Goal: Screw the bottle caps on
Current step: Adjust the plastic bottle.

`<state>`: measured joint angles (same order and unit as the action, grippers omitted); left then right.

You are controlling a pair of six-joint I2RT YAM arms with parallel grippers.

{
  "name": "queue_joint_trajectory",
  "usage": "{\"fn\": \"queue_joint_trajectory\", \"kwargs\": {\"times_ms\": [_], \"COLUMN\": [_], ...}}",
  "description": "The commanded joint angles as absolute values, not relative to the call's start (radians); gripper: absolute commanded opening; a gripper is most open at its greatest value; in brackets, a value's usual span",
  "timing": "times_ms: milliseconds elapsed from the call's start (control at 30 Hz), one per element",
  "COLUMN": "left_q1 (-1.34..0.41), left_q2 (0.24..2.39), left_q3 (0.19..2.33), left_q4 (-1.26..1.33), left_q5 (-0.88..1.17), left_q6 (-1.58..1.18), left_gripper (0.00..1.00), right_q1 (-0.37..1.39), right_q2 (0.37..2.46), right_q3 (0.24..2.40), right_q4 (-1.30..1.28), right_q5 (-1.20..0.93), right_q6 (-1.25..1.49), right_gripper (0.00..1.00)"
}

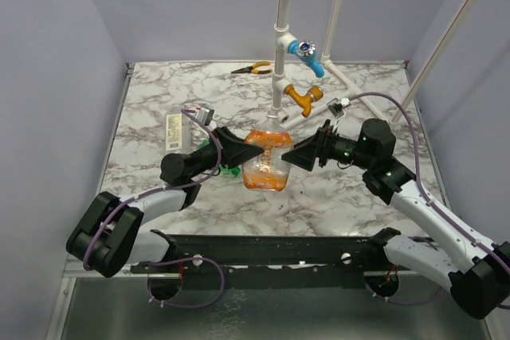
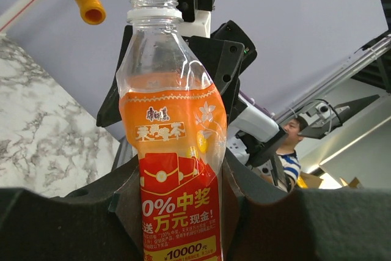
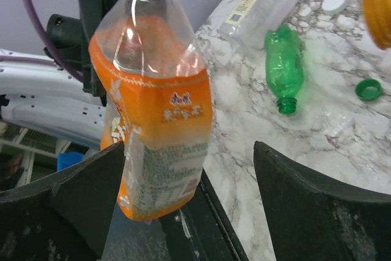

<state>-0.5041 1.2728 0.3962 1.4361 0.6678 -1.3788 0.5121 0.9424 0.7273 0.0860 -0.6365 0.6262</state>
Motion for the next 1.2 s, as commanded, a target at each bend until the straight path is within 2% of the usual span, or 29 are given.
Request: {"fn": "queue_joint_trajectory", "kwargs": {"times_ms": [0,100,200,267,400,433,467,533,567,633,667,833,1100,1167], "left_q1": [-0.51,-0.533,-0.562,-0.584,-0.592,-0.592,-0.592,-0.591,-0.592,-0.586,-0.581,-0.573,-0.563,-0.525], "left_q2": [1.288,1.293,1.292,1.294,1.252,1.218,1.155,1.035,0.983,0.905,0.878,0.926,1.462,1.592], "left_q3": [0.426,0.426,0.429,0.434,0.441,0.442,0.445,0.466,0.483,0.529,0.551,0.733,1.203,1.304], "left_q4": [1.655,1.653,1.617,1.586,1.47,1.37,1.245,0.932,0.763,0.501,0.405,-0.026,-0.456,-0.53], "left_q5": [0.719,0.689,0.652,0.634,0.626,0.614,0.589,0.497,0.423,0.281,0.221,-0.123,-0.48,-0.501], "left_q6": [-1.449,-1.411,-1.364,-1.326,-1.266,-1.228,-1.155,-1.022,-0.944,-0.848,-0.807,-0.69,-0.514,-0.501], "left_gripper": [0.0,0.0,0.0,0.0,0.0,0.12,0.28,0.55,0.73,0.94,0.98,0.99,0.99,0.98], "right_q1": [0.558,0.612,0.637,0.651,0.653,0.653,0.654,0.653,0.653,0.653,0.652,0.652,0.652,0.652], "right_q2": [0.983,1.004,1.022,1.021,0.96,0.938,0.915,0.876,0.851,0.802,0.773,0.701,0.655,0.649], "right_q3": [0.755,0.747,0.72,0.708,0.701,0.7,0.695,0.688,0.679,0.664,0.659,0.677,0.637,0.622], "right_q4": [0.223,0.255,0.326,0.345,0.292,0.265,0.245,0.203,0.183,0.134,0.112,-0.099,-0.302,-0.315], "right_q5": [-0.713,-0.656,-0.653,-0.621,-0.505,-0.474,-0.438,-0.392,-0.368,-0.314,-0.289,-0.21,-0.06,-0.058], "right_q6": [0.652,0.672,0.709,0.72,0.703,0.696,0.689,0.68,0.679,0.67,0.663,0.6,0.521,0.52], "right_gripper": [0.86,0.75,0.71,0.63,0.22,0.12,0.02,0.0,0.0,0.0,0.0,0.0,0.0,0.0]}}
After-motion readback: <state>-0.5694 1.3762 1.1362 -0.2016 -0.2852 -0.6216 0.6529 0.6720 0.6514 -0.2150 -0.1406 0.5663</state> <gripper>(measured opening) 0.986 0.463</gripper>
